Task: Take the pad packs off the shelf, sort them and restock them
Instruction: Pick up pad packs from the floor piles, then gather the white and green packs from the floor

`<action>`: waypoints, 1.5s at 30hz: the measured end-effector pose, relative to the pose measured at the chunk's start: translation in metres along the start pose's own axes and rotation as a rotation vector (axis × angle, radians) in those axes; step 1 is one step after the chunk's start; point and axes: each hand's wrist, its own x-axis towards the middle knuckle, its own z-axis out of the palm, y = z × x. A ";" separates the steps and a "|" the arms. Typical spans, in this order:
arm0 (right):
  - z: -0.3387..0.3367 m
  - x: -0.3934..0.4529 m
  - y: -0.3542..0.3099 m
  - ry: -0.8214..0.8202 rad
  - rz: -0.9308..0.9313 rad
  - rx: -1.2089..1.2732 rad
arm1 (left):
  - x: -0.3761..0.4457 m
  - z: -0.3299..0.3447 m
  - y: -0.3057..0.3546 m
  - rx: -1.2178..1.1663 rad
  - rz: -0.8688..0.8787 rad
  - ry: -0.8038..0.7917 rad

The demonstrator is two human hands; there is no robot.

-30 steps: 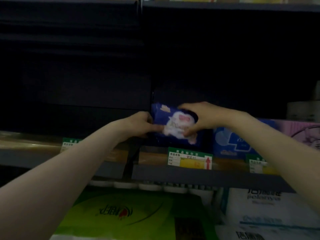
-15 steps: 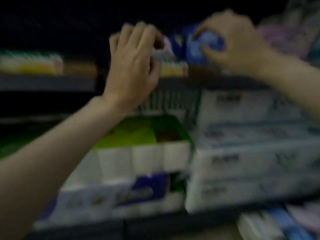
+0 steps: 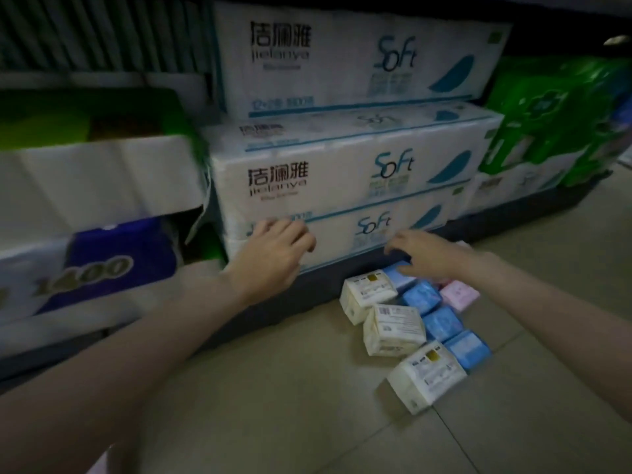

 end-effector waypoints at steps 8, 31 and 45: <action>0.106 0.004 0.069 -0.245 0.067 0.012 | 0.010 0.081 0.062 -0.077 -0.194 -0.395; 0.174 0.056 0.044 -0.108 -0.202 0.416 | -0.011 0.202 0.130 -0.372 -0.527 -0.845; 0.202 0.112 0.081 -0.170 0.019 -0.197 | 0.000 0.212 0.120 -0.281 -0.539 -0.962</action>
